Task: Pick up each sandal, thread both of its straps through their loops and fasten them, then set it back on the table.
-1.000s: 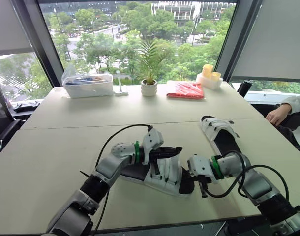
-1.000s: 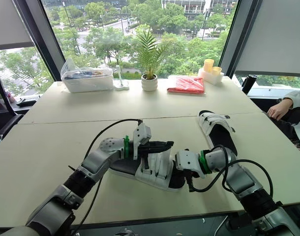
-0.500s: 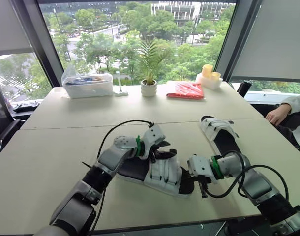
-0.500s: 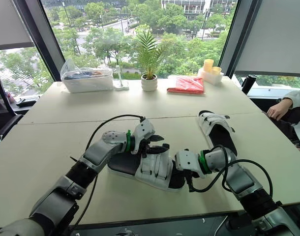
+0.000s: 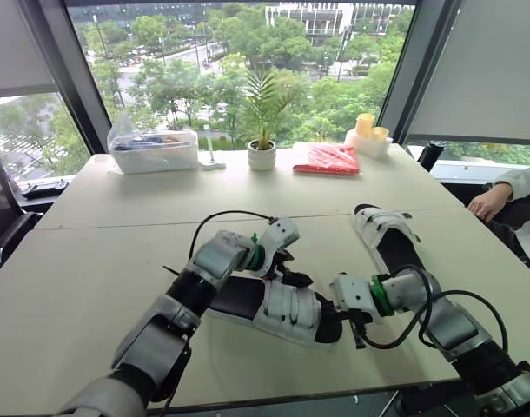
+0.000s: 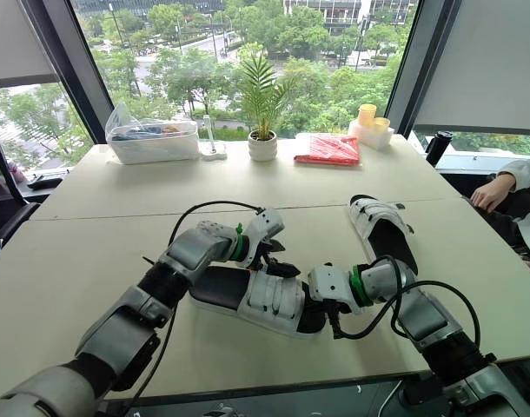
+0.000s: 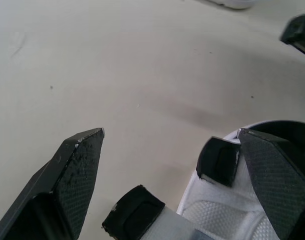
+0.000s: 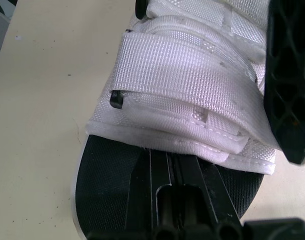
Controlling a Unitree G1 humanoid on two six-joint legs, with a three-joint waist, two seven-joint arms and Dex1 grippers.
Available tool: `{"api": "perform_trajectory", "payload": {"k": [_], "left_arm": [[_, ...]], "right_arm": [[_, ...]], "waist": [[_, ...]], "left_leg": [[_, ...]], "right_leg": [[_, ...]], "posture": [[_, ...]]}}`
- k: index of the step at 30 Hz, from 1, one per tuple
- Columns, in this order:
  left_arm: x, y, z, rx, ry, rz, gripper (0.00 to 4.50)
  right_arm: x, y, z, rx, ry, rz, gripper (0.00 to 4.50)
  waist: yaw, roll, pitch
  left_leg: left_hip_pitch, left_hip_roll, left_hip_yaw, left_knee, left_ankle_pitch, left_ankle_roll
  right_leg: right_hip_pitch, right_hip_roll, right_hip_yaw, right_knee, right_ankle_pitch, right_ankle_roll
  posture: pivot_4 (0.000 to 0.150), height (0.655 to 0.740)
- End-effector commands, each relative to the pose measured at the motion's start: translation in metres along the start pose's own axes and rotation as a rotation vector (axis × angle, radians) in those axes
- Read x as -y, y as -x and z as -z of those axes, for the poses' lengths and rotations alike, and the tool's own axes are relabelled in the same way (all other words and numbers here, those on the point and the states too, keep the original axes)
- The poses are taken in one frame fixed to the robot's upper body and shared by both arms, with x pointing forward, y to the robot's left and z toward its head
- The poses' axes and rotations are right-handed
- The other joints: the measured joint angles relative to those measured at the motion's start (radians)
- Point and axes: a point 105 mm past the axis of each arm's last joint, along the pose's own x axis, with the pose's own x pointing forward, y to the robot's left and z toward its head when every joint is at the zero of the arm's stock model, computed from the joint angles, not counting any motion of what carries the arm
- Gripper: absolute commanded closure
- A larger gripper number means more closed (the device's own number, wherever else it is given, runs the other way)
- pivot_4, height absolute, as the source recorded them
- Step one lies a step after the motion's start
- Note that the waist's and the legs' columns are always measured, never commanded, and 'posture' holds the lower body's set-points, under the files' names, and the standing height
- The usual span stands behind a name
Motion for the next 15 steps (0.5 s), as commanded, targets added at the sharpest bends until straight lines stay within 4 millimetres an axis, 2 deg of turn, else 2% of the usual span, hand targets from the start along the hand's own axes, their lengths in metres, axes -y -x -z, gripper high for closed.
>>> {"api": "perform_trajectory", "payload": {"k": [1,5,8,12,15], "left_arm": [[-0.013,0.001,0.007,-0.033,0.131,-0.057,0.08],[-0.023,0.011,-0.002,0.011,0.179,-0.078,0.08],[-0.021,0.026,-0.028,0.139,0.186,-0.033,0.08],[-0.014,0.061,-0.064,0.322,0.164,0.047,0.08],[-0.016,0.086,-0.082,0.42,0.235,0.046,0.08]], "right_arm": [[-0.015,-0.011,0.021,-0.067,-0.063,-0.058,4.5],[-0.013,-0.011,0.019,-0.061,-0.057,-0.049,4.5],[-0.009,-0.009,0.015,-0.048,-0.05,-0.029,4.5],[-0.004,-0.003,0.003,-0.021,-0.044,-0.005,4.5],[-0.003,0.003,-0.008,-0.007,-0.035,0.002,4.5]], "waist": [[-0.002,0.0,0.0],[-0.006,0.0,0.0],[-0.008,0.0,0.0],[-0.008,-0.001,0.001],[-0.004,0.0,0.001]], "left_leg": [[0.0,0.0,0.0,0.0,0.0,0.0],[0.0,0.0,0.0,0.0,0.0,-0.001],[0.0,0.0,0.0,-0.001,0.0,-0.001],[-0.001,0.0,0.0,-0.001,0.001,-0.002],[-0.002,0.0,0.0,-0.001,0.001,-0.002]], "right_leg": [[0.0,0.0,0.0,0.0,0.0,0.0],[-0.001,0.0,0.0,0.001,0.0,0.0],[-0.002,-0.001,0.0,0.001,0.0,0.0],[-0.003,-0.001,0.002,0.001,0.0,0.0],[-0.004,-0.001,0.002,0.001,0.0,0.0]], "posture": [[0.15,0.74],[0.15,0.74],[0.15,0.74],[0.15,0.74],[0.15,0.74]]}}
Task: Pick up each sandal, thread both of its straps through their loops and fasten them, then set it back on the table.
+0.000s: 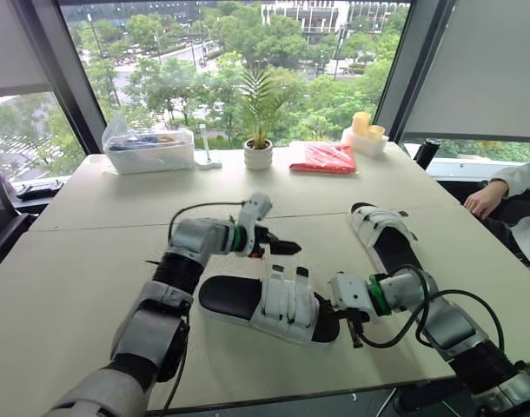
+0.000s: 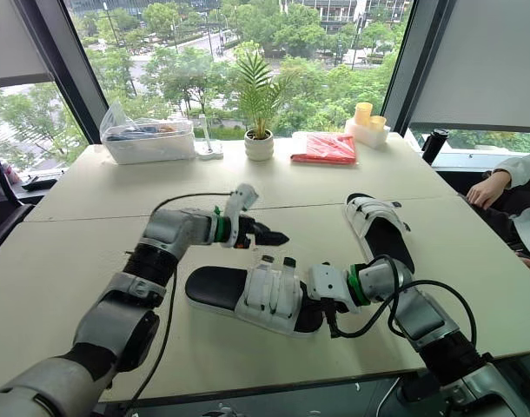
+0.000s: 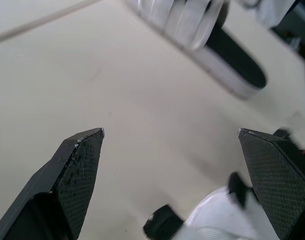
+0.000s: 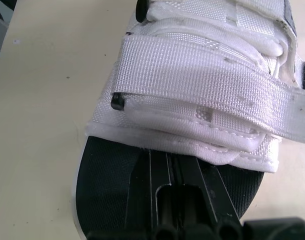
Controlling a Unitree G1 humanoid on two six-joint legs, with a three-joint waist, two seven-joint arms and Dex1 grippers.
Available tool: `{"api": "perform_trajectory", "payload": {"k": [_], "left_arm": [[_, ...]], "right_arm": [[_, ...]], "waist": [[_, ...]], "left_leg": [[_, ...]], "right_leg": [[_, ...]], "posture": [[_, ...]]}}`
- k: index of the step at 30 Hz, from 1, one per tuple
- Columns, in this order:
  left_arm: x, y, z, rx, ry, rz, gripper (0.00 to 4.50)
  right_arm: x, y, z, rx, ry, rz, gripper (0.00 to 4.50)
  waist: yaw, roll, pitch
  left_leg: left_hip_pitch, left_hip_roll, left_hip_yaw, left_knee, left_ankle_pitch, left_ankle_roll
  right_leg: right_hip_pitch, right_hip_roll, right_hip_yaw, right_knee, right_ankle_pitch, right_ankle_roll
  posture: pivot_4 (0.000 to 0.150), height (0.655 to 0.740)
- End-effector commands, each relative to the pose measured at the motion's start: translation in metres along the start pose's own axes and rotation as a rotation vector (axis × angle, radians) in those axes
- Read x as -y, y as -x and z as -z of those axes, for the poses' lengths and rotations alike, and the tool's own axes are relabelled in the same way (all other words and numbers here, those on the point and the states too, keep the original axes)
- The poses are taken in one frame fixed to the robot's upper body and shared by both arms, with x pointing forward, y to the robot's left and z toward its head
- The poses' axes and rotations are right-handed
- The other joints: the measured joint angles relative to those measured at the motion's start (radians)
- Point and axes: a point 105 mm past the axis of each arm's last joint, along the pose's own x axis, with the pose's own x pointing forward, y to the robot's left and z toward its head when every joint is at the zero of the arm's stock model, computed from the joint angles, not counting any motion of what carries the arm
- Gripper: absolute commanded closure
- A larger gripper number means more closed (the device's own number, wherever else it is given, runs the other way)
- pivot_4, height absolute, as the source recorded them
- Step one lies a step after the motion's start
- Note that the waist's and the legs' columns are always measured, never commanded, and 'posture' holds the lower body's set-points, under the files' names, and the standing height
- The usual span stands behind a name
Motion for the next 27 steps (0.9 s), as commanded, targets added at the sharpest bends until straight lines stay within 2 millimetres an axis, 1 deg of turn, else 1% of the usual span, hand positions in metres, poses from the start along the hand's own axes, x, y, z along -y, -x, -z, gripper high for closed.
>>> {"api": "perform_trajectory", "payload": {"k": [1,3,6,8,11,15,17,19,21,22,23,24,27], "left_arm": [[0.019,0.024,-0.043,0.157,0.002,0.063,0.08],[0.027,0.04,-0.046,0.179,-0.111,0.07,0.08],[0.034,0.058,-0.039,0.173,-0.273,0.081,0.08],[0.034,0.068,-0.03,0.15,-0.383,0.087,0.08],[0.021,0.082,-0.005,0.055,-0.629,0.056,0.08],[0.009,0.093,0.022,-0.031,-0.863,0.086,0.08],[0.002,0.093,0.033,-0.053,-1.057,0.09,0.08],[0.001,0.089,0.039,-0.037,-1.221,0.11,0.08],[0.002,0.085,0.044,-0.008,-1.338,0.137,0.08],[0.002,0.082,0.049,-0.002,-1.446,0.151,0.08],[0.002,0.079,0.052,0.003,-1.518,0.166,0.08],[0.003,0.076,0.056,0.023,-1.574,0.186,0.08],[0.008,0.064,0.065,0.106,-1.642,0.241,0.08]], "right_arm": [[-0.005,0.004,-0.005,-0.007,-0.017,-0.01,4.5],[-0.004,0.01,-0.011,-0.008,-0.022,-0.005,4.5],[-0.001,0.02,-0.019,-0.01,-0.041,0.021,4.5],[0.0,0.027,-0.023,-0.01,-0.054,0.032,4.5],[0.002,0.042,-0.029,-0.015,-0.081,0.058,4.5],[0.004,0.062,-0.031,-0.043,-0.107,0.095,4.5],[0.007,0.076,-0.034,-0.051,-0.117,0.135,4.5],[0.009,0.085,-0.041,-0.036,-0.127,0.171,4.5],[0.011,0.091,-0.048,-0.01,-0.142,0.199,4.5],[0.012,0.094,-0.053,0.006,-0.146,0.216,4.5],[0.012,0.096,-0.056,0.015,-0.149,0.226,4.5],[0.013,0.098,-0.06,0.031,-0.155,0.241,4.5],[0.014,0.103,-0.069,0.054,-0.166,0.282,4.5]], "waist": [[0.002,0.0,0.0],[0.002,0.001,0.001],[0.001,0.002,0.001],[0.004,0.002,0.002],[0.005,0.003,0.002],[0.01,0.003,0.002],[0.013,0.003,0.002],[0.013,0.003,0.002],[0.012,0.003,0.002],[0.011,0.003,0.002],[0.011,0.003,0.002],[0.01,0.003,0.002],[0.01,0.003,0.002]], "left_leg": [[0.0,0.0,0.0,0.0,0.0,0.0],[-0.001,0.0,0.0,-0.001,0.0,0.0],[-0.003,0.0,0.001,-0.002,0.0,-0.002],[-0.003,0.0,0.001,-0.003,0.0,-0.003],[-0.003,0.0,0.001,-0.002,0.0,-0.003],[-0.004,0.0,0.002,-0.002,-0.002,-0.005],[-0.006,0.0,0.002,-0.002,-0.002,-0.005],[-0.011,-0.001,0.002,-0.001,-0.002,-0.004],[-0.017,-0.001,0.002,0.0,-0.001,-0.002],[-0.018,-0.001,0.002,0.0,-0.001,-0.002],[-0.018,-0.001,0.002,0.0,-0.001,-0.002],[-0.018,-0.001,0.002,0.0,-0.001,-0.002],[-0.018,-0.001,0.002,0.0,-0.001,-0.001]], "right_leg": [[0.0,0.0,0.0,0.0,0.0,0.0],[-0.001,0.0,0.0,0.0,0.0,0.0],[-0.004,0.0,0.002,0.0,0.0,0.0],[-0.005,0.0,0.002,0.0,0.0,0.0],[-0.005,-0.001,0.002,0.0,0.0,-0.001],[-0.005,-0.003,0.002,-0.001,-0.002,-0.004],[-0.005,-0.004,0.002,-0.002,-0.002,-0.005],[-0.01,-0.004,0.002,-0.003,-0.002,-0.005],[-0.016,-0.004,0.002,-0.002,-0.001,-0.005],[-0.017,-0.004,0.002,-0.002,0.001,-0.002],[-0.017,-0.004,0.002,-0.002,0.001,-0.002],[-0.018,-0.004,0.001,-0.002,0.001,-0.002],[-0.018,-0.004,0.001,-0.002,0.001,-0.002]], "posture": [[0.15,0.74],[0.15,0.74],[0.15,0.74],[0.15,0.74],[0.15,0.74],[0.15,0.74],[0.15,0.74],[0.15,0.74],[0.15,0.74],[0.15,0.74],[0.15,0.74],[0.15,0.74],[0.15,0.74]]}}
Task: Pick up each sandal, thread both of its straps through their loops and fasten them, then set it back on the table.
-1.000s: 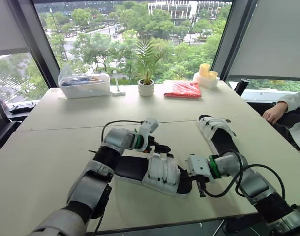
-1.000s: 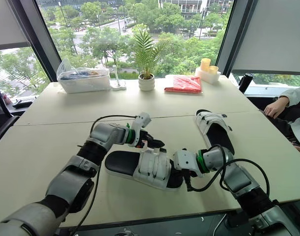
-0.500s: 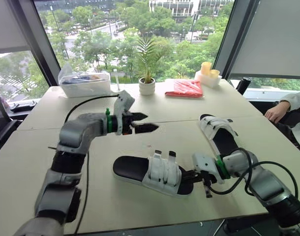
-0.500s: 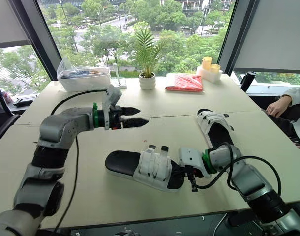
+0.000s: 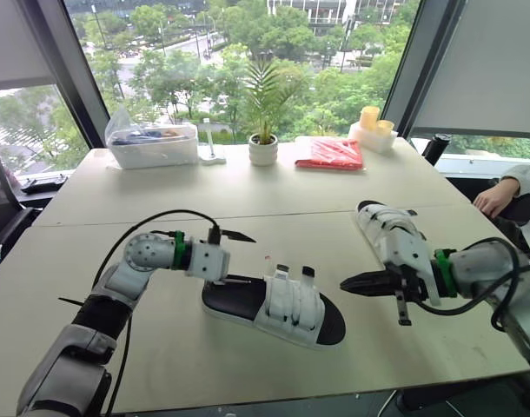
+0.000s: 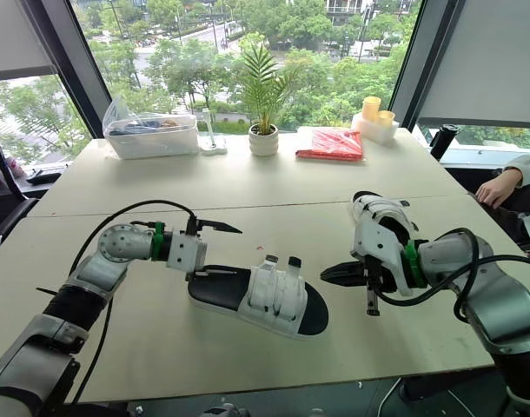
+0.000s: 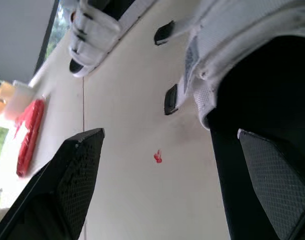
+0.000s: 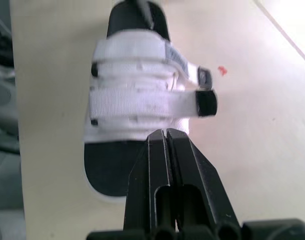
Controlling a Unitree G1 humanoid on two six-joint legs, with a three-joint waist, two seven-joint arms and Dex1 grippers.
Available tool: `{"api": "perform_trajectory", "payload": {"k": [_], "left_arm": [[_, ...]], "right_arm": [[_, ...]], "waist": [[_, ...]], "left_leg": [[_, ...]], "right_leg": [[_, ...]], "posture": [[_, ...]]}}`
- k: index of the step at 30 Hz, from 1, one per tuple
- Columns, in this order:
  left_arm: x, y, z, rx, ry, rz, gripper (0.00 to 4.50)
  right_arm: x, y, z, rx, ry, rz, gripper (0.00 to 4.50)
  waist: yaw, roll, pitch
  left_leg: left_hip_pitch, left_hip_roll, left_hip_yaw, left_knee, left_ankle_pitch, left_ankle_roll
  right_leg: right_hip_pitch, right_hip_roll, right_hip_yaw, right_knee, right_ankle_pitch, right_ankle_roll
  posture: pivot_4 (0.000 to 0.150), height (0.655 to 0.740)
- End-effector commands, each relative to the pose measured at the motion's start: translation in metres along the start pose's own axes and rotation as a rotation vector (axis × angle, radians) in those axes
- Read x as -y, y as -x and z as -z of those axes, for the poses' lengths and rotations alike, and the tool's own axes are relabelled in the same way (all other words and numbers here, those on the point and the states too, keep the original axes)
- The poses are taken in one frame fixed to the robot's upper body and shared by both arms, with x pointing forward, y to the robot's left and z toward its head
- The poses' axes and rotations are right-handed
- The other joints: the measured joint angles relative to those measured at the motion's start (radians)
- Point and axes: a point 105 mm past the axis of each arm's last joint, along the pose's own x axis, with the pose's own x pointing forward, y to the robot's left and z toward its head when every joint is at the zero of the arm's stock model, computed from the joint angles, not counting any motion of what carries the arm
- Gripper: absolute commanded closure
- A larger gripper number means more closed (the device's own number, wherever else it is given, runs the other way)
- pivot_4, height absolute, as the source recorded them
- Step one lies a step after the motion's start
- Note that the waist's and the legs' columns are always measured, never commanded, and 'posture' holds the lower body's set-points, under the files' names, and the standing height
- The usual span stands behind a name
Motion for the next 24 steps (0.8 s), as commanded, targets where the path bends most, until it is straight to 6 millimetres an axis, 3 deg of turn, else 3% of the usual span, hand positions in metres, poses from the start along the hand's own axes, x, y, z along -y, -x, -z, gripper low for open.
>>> {"api": "perform_trajectory", "payload": {"k": [1,7,16,19,24], "left_arm": [[0.004,-0.012,-0.008,0.089,-0.164,-0.002,0.08],[0.002,-0.035,-0.029,0.253,-0.352,-0.027,0.08],[0.007,-0.063,-0.058,0.429,-0.472,-0.002,0.08],[0.011,-0.067,-0.062,0.452,-0.487,0.021,0.91],[0.016,-0.073,-0.06,0.44,-0.491,0.03,3.4]], "right_arm": [[0.002,0.01,-0.018,0.036,0.03,0.054,4.5],[0.006,0.019,-0.026,0.042,0.032,0.11,4.5],[0.003,0.022,-0.022,0.011,0.035,0.134,4.5],[0.002,0.022,-0.021,0.004,0.034,0.136,4.5],[0.001,0.021,-0.019,-0.003,0.034,0.14,4.5]], "waist": [[0.001,0.0,0.0],[0.002,-0.001,0.0],[-0.001,-0.001,0.0],[-0.001,-0.001,0.0],[0.0,-0.001,0.0]], "left_leg": [[0.0,0.0,0.0,0.0,0.0,0.0],[0.0,0.0,0.0,0.002,0.0,0.001],[0.0,-0.001,0.001,0.003,0.0,0.002],[0.0,-0.001,0.001,0.004,0.0,0.002],[0.0,-0.001,0.001,0.005,0.0,0.002]], "right_leg": [[0.0,0.0,0.0,0.0,0.0,0.0],[0.001,0.0,-0.001,0.001,0.0,0.001],[0.001,0.002,-0.001,0.002,0.001,0.002],[0.001,0.002,-0.002,0.003,0.001,0.002],[0.002,0.003,-0.003,0.003,0.001,0.003]], "posture": [[0.15,0.74],[0.15,0.74],[0.15,0.74],[0.15,0.74],[0.15,0.74]]}}
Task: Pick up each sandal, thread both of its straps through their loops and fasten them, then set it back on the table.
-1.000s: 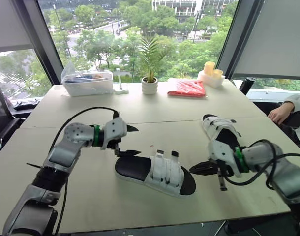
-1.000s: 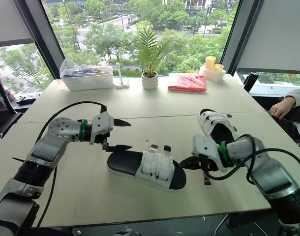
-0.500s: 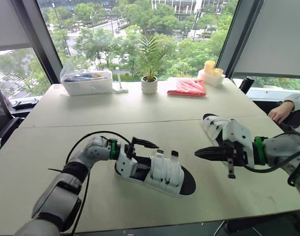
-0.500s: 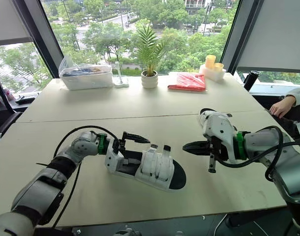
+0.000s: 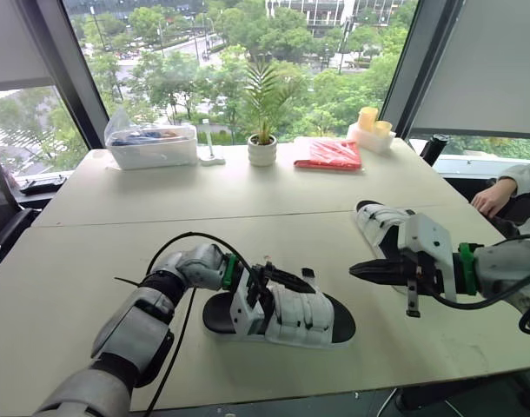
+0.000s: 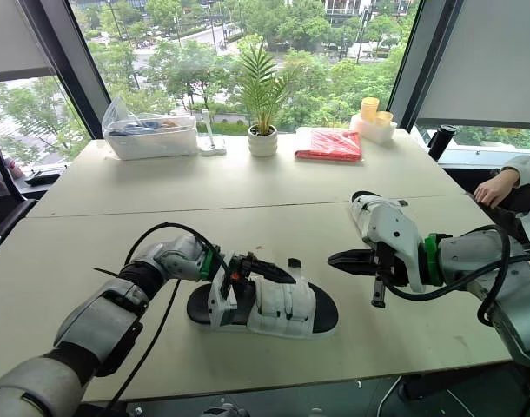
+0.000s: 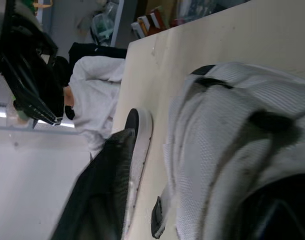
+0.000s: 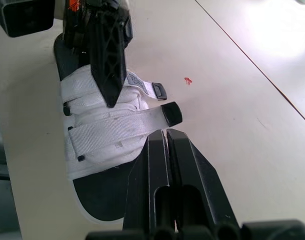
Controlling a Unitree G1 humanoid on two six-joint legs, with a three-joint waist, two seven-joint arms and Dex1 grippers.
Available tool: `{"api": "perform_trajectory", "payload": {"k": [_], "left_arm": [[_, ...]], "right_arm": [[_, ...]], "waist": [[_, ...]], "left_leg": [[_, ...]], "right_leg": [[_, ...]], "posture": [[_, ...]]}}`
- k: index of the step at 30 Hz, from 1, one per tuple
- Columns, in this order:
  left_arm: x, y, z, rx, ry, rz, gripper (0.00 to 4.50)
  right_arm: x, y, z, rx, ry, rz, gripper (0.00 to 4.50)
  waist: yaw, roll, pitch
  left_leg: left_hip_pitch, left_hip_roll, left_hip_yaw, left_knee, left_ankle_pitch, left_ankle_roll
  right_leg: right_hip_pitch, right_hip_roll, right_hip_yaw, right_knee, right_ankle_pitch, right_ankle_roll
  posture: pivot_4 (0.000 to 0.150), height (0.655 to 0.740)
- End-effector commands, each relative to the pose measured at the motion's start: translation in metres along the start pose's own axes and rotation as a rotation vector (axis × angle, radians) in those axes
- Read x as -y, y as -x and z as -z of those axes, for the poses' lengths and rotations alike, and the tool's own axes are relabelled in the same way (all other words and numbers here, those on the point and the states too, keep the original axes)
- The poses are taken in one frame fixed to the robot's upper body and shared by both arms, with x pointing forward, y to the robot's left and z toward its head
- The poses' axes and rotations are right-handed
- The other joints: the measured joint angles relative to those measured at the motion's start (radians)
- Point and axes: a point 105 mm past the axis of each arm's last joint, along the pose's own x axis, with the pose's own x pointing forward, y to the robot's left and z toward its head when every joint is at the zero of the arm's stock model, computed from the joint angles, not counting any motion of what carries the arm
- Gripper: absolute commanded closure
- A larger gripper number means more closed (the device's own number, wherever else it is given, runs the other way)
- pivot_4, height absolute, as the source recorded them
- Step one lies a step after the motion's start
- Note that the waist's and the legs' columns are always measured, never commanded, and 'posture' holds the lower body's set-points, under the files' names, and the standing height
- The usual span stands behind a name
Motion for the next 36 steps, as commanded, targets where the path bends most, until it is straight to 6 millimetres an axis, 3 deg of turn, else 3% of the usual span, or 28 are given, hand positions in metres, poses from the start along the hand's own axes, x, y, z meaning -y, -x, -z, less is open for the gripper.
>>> {"api": "perform_trajectory", "payload": {"k": [1,2,5,10,15,17,21,25,33,36], "left_arm": [[-0.013,-0.003,0.003,-0.011,-0.043,-0.046,3.94],[-0.013,-0.003,0.004,-0.02,-0.044,-0.052,4.44],[-0.014,-0.005,0.012,-0.071,-0.039,-0.079,4.48],[-0.04,0.006,0.055,-0.344,-0.031,-0.243,4.48],[-0.085,0.058,0.115,-0.8,-0.05,-0.426,4.48],[-0.092,0.084,0.134,-0.999,-0.065,-0.444,4.48],[-0.082,0.122,0.156,-1.299,-0.055,-0.376,4.48],[-0.062,0.147,0.163,-1.482,0.018,-0.324,4.48],[-0.044,0.162,0.164,-1.574,0.1,-0.338,4.48],[-0.035,0.157,0.164,-1.561,0.142,-0.33,3.2]], "right_arm": [[0.001,0.005,-0.01,0.014,0.058,0.024,4.5],[0.001,0.004,-0.009,0.013,0.057,0.025,4.5],[0.0,0.003,-0.009,0.015,0.056,0.026,4.5],[0.001,0.0,-0.009,0.026,0.056,0.029,4.5],[0.002,-0.005,-0.007,0.03,0.056,0.028,4.5],[0.003,-0.007,-0.006,0.031,0.058,0.027,4.5],[0.005,-0.011,-0.006,0.039,0.066,0.021,4.5],[0.007,-0.015,-0.008,0.046,0.071,0.016,4.5],[0.004,-0.017,-0.007,0.046,0.071,0.009,4.5],[0.002,-0.017,-0.007,0.046,0.069,0.008,4.5]], "waist": [[0.001,0.0,0.0],[0.002,0.0,0.0],[0.003,0.0,0.0],[0.017,0.0,0.0],[0.024,-0.001,0.001],[0.023,-0.002,0.001],[0.02,-0.002,0.001],[0.021,-0.004,0.002],[0.026,-0.005,0.003],[0.024,-0.005,0.003]], "left_leg": [[0.0,0.0,0.0,0.001,0.0,0.0],[0.0,0.0,0.0,0.001,0.0,0.0],[0.0,0.0,0.0,0.003,-0.001,0.001],[0.0,0.0,0.0,0.01,-0.002,0.003],[-0.001,0.0,0.0,0.012,-0.002,0.003],[-0.001,0.0,0.0,0.012,-0.002,0.004],[-0.002,0.0,0.0,0.011,-0.003,0.005],[-0.002,0.0,0.001,0.011,-0.003,0.005],[-0.008,-0.001,0.0,0.013,-0.003,0.004],[-0.01,-0.001,0.0,0.013,-0.003,0.004]], "right_leg": [[0.0,0.001,0.0,0.001,0.0,0.0],[0.0,0.002,0.0,0.001,0.0,0.0],[0.001,0.002,0.0,0.001,0.0,0.001],[0.004,0.003,0.0,0.003,0.002,0.003],[0.004,0.003,-0.001,0.003,0.002,0.004],[0.003,0.004,-0.001,0.003,0.002,0.005],[0.003,0.004,-0.001,0.003,0.001,0.006],[0.002,0.004,-0.001,0.004,0.001,0.006],[-0.003,0.002,0.0,0.005,0.001,0.006],[-0.006,0.002,0.001,0.006,0.001,0.006]], "posture": [[0.15,0.74],[0.15,0.74],[0.15,0.74],[0.15,0.74],[0.15,0.74],[0.15,0.74],[0.15,0.74],[0.15,0.74],[0.15,0.74],[0.15,0.74]]}}
